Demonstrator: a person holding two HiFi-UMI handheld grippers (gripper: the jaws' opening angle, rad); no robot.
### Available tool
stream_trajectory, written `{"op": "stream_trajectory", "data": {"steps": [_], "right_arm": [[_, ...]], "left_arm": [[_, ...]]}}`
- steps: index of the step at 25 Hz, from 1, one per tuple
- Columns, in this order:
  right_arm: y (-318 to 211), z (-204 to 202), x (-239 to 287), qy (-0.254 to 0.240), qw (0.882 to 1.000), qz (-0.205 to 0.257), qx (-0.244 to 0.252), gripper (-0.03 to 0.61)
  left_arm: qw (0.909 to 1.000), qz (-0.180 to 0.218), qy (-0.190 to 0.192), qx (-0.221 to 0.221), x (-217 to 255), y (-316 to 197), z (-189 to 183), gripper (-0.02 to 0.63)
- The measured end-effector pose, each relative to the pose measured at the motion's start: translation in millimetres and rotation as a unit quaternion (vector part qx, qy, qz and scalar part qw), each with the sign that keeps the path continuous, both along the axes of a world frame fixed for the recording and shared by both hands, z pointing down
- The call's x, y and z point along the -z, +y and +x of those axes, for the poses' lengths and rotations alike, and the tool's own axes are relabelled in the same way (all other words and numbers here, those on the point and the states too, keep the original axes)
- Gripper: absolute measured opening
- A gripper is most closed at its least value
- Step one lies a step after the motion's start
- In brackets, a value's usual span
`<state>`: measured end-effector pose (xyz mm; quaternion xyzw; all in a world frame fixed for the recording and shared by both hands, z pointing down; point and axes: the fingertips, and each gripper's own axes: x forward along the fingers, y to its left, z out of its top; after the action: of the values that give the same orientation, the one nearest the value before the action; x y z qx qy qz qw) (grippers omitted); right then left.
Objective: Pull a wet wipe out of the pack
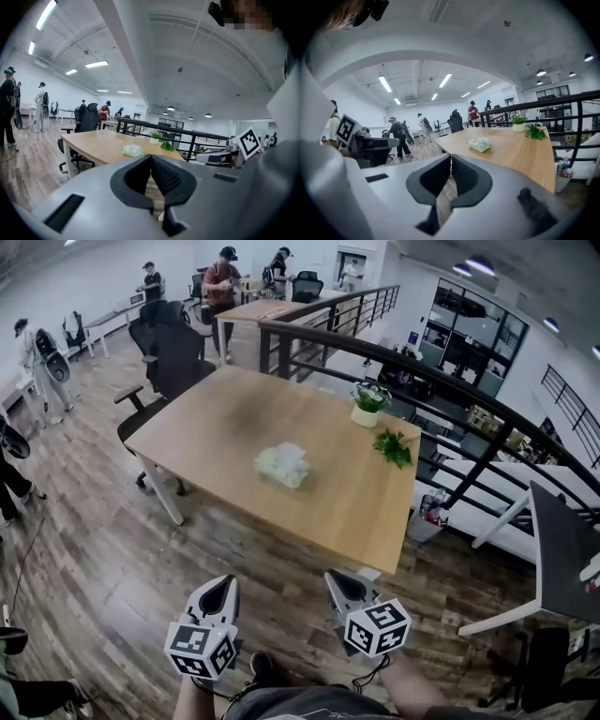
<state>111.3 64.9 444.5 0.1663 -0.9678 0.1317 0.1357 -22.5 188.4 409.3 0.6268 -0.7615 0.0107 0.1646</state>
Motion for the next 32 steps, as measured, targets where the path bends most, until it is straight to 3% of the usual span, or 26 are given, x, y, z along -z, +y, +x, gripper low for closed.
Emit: {"op": "stream_trajectory", "data": {"steps": [10,15,21,26,32], "right_arm": [[-13,-73,4,0.015,0.999,0.008,-0.037,0.025],[-16,-79,5,0.028,0.998,0.027,-0.057,0.025],[-35,-78,-8,0.043,0.995,0.004,-0.09,0.025],[-60,-100,-19,0.044,0.996,-0.003,-0.084,0.025],[-118,-147,-28,0.036,0.997,-0.011,-0.064,0.025]], "left_arm": [[0.9985,0.011,0.025,-0.048,-5,-24,-79,0.015],[0.9963,0.015,0.039,-0.075,-11,-42,-101,0.014],[0.9937,0.014,0.048,-0.1,-16,-69,-113,0.015],[0.9935,0.006,0.054,-0.1,-25,-93,-126,0.014],[0.9949,-0.009,0.032,-0.095,-26,-142,-153,0.015]]}}
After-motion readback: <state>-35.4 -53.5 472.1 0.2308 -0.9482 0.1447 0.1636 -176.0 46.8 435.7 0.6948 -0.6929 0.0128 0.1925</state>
